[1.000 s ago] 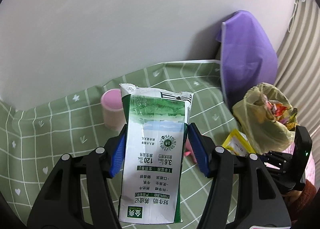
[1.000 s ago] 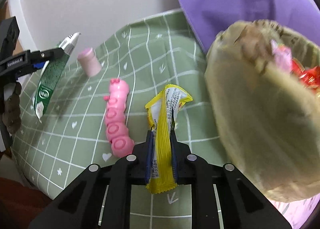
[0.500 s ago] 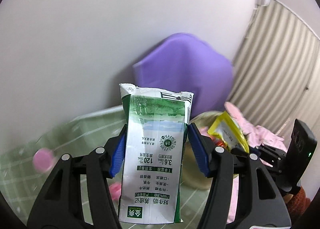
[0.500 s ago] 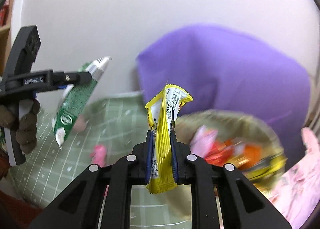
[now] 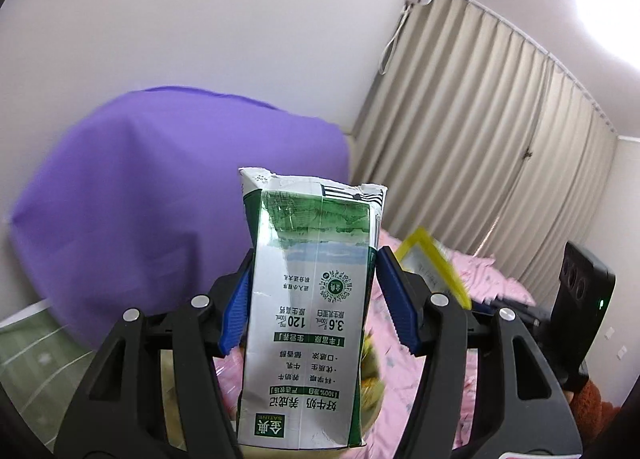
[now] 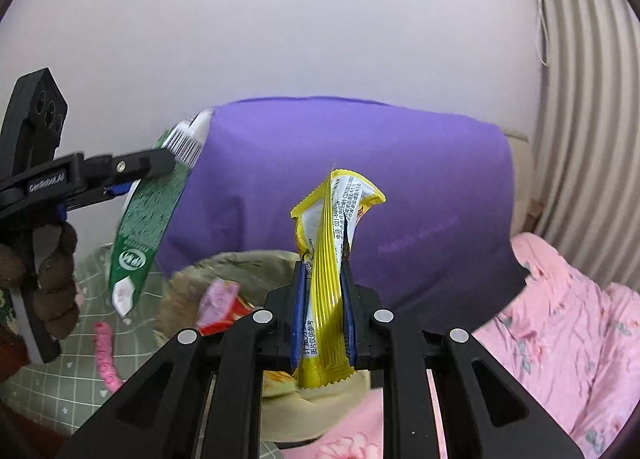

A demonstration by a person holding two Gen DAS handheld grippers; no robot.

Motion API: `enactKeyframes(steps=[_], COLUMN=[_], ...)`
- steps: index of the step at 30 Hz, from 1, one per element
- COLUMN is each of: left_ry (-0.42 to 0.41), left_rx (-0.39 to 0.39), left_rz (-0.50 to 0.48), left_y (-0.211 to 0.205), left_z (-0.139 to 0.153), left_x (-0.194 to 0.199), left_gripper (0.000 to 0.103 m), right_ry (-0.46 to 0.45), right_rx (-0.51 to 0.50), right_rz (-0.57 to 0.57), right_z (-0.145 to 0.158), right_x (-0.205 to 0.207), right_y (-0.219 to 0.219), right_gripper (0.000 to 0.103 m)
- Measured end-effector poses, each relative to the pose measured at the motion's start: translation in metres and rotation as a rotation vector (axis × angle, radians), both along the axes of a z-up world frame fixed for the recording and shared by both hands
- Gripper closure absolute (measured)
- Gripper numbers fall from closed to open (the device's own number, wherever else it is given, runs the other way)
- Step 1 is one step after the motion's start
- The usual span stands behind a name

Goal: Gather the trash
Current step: 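Carry the milk carton and yellow snack bar into the yellow trash bag with both tools, then open both tools to release the carton and snack bar, then pull back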

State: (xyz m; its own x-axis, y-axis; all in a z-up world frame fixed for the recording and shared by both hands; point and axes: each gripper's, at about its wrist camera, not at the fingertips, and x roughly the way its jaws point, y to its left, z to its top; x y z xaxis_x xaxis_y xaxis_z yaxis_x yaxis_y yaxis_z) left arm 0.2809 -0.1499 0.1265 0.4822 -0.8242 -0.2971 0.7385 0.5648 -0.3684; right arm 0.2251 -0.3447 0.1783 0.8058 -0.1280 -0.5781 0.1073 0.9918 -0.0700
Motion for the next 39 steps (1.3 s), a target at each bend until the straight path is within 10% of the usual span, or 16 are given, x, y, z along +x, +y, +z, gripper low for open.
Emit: enactKeyframes(steps=[12,39], left_ry=[0.188,0.223], left_rx=[0.158,0.348], left_rz=[0.067,-0.011], left_y=[-0.039,-0.052], left_z=[-0.100,-0.107], left_x=[0.040,0.063], left_gripper=[0.047,0.051], right_ry=[0.109,0.280], right_rx=[0.121,0.119], right_rz=[0.012,0.110], right_z=[-0.054,-0.108], right_x=[0.035,0.083], right_y=[-0.019,-0.002], right_gripper=[0.086,0.086])
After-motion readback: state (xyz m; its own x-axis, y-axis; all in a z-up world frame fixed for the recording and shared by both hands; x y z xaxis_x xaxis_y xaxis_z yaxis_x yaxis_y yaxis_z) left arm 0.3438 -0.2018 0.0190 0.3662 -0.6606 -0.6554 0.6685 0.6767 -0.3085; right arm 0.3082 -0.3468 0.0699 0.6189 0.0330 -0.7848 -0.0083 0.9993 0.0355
